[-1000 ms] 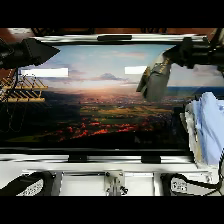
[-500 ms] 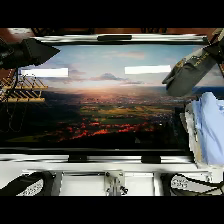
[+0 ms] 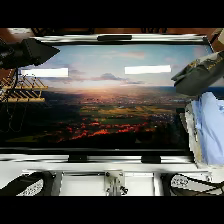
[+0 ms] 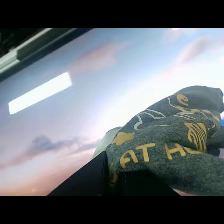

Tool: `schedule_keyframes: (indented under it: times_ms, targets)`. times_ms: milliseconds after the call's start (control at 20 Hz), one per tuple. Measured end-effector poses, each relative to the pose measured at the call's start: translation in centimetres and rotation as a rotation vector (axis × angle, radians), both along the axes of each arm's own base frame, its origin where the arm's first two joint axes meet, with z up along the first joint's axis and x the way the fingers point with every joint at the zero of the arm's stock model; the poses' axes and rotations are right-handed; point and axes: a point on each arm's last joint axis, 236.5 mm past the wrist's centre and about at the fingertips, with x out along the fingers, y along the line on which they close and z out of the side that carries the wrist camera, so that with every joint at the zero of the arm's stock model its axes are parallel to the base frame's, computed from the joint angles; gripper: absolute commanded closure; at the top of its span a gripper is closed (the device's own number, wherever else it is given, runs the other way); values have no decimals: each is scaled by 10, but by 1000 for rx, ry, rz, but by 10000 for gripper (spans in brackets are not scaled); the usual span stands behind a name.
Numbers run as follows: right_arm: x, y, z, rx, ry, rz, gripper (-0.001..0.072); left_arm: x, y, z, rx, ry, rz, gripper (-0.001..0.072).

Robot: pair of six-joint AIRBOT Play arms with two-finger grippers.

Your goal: Fold the shirts.

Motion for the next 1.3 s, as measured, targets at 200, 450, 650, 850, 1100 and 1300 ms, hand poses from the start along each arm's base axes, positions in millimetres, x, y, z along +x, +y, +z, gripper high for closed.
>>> schedule_keyframes:
  times_ms: [200, 450, 650, 850, 1100, 1300]
  targets:
    - [-23, -24, 0, -41, 42, -49, 637, 0, 0, 0, 1, -1, -1, 674]
    - [-63, -41, 1, -98, 132, -90, 637, 0, 0, 0, 8, -9, -5, 673]
    - [-108, -50, -6, -174, 271, -121, 637, 0, 0, 0, 17, -19, -10, 673]
    - [-179, -71, -32, -255, 562, -206, 637, 0, 0, 0, 22, -24, -13, 674]
    - [-242, -102, -45, -295, 744, -387, 637, -2, 0, 0, 25, -25, -17, 673]
    - [-301, -104, -76, -237, 894, -480, 637, -3, -1, 1, 25, -25, -20, 673]
